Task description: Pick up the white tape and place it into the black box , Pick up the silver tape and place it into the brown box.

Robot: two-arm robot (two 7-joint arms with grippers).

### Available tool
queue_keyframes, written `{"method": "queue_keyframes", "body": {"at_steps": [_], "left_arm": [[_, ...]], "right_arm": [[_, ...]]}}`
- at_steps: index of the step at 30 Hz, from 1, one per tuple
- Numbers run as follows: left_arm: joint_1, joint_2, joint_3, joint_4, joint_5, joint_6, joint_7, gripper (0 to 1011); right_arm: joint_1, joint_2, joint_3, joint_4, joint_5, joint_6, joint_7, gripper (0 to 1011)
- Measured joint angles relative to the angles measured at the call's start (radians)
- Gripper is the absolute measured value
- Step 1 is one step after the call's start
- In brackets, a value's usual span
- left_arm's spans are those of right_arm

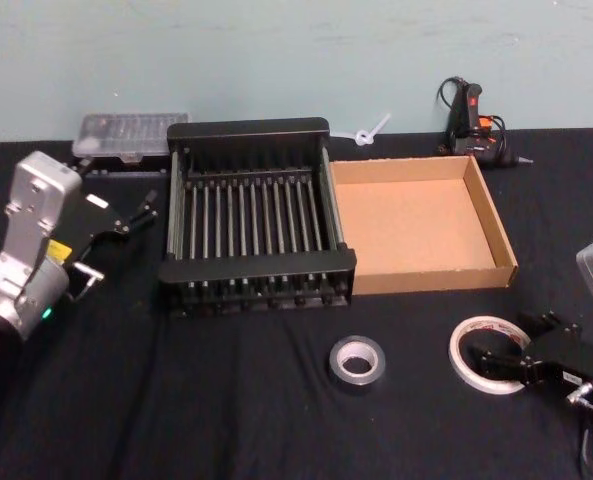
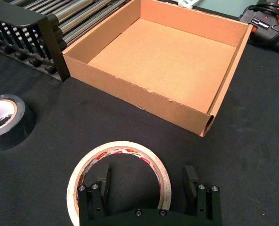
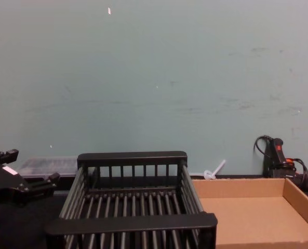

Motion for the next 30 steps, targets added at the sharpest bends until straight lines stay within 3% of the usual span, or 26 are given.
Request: {"method": "queue_keyframes", "body": {"at_steps": [15, 22, 29, 30], "left_arm": [[0.0, 0.0, 0.0, 0.0, 0.0, 0.0, 0.0, 1001], [0.0, 0.0, 0.0, 0.0, 0.0, 0.0, 0.0, 1001], [0.0, 0.0, 0.0, 0.0, 0.0, 0.0, 0.0, 1001], [0.0, 0.0, 0.0, 0.0, 0.0, 0.0, 0.0, 1001]], "right_arm": [[-0.001, 0.002, 0.0, -0.001, 0.001, 0.0, -0.001, 1002], [-0.001, 0.002, 0.0, -0.002, 0.002, 0.0, -0.001, 870], [-0.001, 0.003, 0.0, -0.002, 0.002, -0.001, -0.001, 677], [-0.001, 0.003, 0.0, -0.002, 0.003, -0.001, -0.001, 609]]}}
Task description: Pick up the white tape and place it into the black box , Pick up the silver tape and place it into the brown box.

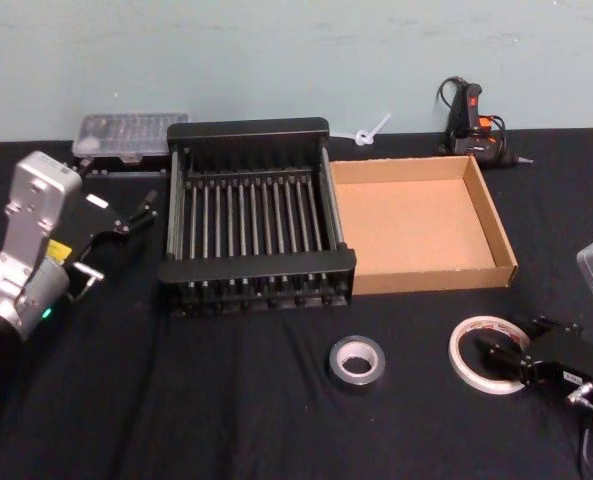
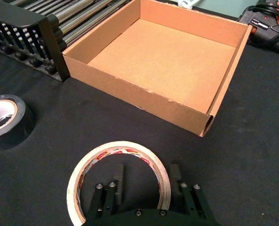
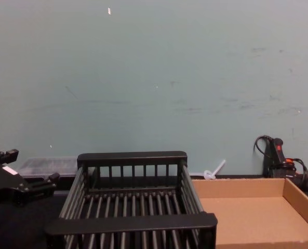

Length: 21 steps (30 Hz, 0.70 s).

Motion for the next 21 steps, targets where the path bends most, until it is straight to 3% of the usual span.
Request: {"method": "queue_keyframes", "body": {"at_steps": [15, 21], "left_arm": [[0.0, 0.0, 0.0, 0.0, 0.0, 0.0, 0.0, 1001], [0.0, 0.0, 0.0, 0.0, 0.0, 0.0, 0.0, 1001]], "right_arm": [[0.0, 0.0, 0.0, 0.0, 0.001, -0.001, 0.0, 136], [0.0, 0.0, 0.0, 0.0, 0.001, -0.001, 0.0, 98]]}}
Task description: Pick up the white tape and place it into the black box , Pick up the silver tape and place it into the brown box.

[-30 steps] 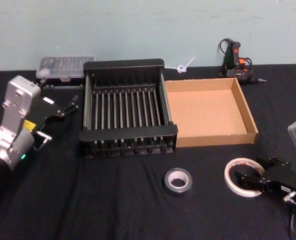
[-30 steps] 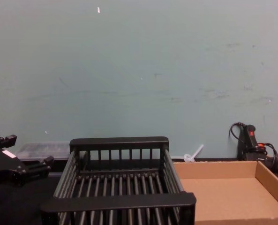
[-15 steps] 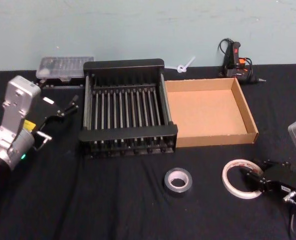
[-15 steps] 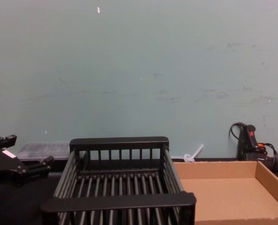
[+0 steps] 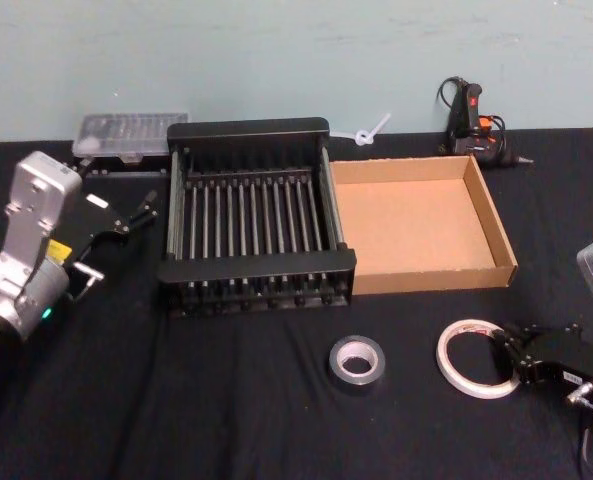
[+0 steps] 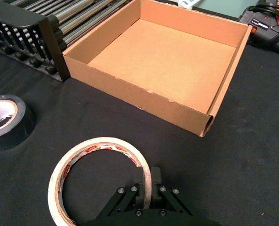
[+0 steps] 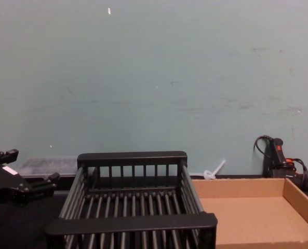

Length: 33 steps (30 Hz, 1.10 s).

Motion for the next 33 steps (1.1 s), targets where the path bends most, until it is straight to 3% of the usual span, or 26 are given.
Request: {"method": "queue_keyframes", "body": {"at_steps": [8, 19, 26, 33], "left_arm": [[0.0, 0.0, 0.0, 0.0, 0.0, 0.0, 0.0, 1001], [0.0, 0.0, 0.0, 0.0, 0.0, 0.0, 0.0, 1001], [0.0, 0.0, 0.0, 0.0, 0.0, 0.0, 0.0, 1001], [0.0, 0.0, 0.0, 0.0, 0.0, 0.0, 0.0, 1001]], "right_arm": [[0.0, 0.0, 0.0, 0.0, 0.0, 0.0, 0.0, 98], [0.006, -0.021, 0.019, -0.015, -0.008, -0.055, -0.001, 98], [0.051, -0.054, 0.025, -0.028, -0.009, -0.066, -0.015, 98], [0.113, -0.084, 0.004, -0.023, -0.039, -0.062, -0.029, 98]]}}
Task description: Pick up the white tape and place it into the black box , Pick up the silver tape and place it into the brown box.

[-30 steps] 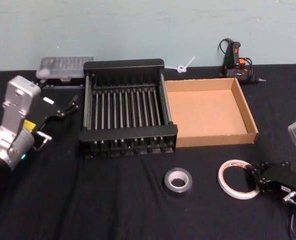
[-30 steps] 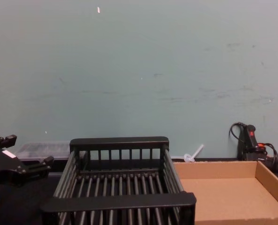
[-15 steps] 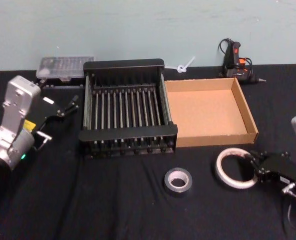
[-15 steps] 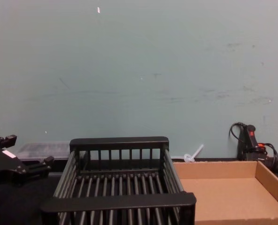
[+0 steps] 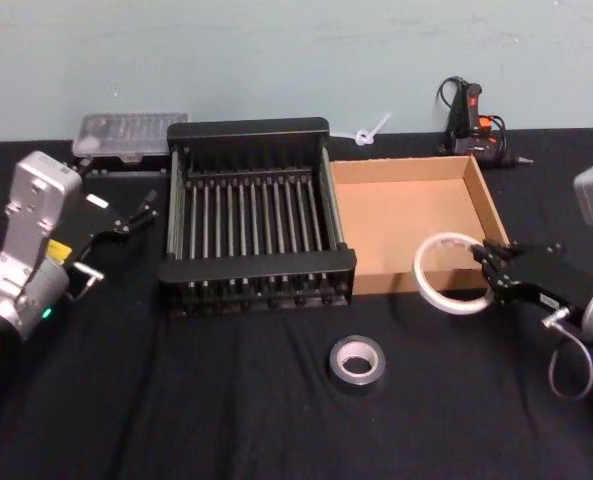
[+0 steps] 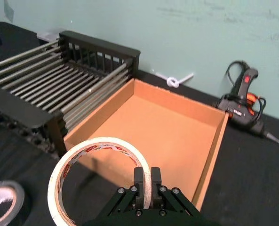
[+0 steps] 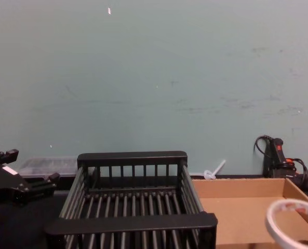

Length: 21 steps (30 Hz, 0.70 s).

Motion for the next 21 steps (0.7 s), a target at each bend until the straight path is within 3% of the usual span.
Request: {"method": "queue_keyframes", "body": {"at_steps": [21], "left_arm": [[0.0, 0.0, 0.0, 0.0, 0.0, 0.0, 0.0, 1001]], "right_arm": [[0.223, -0.11, -0.114, 0.124, -0.098, 0.009, 0.032, 98]]}}
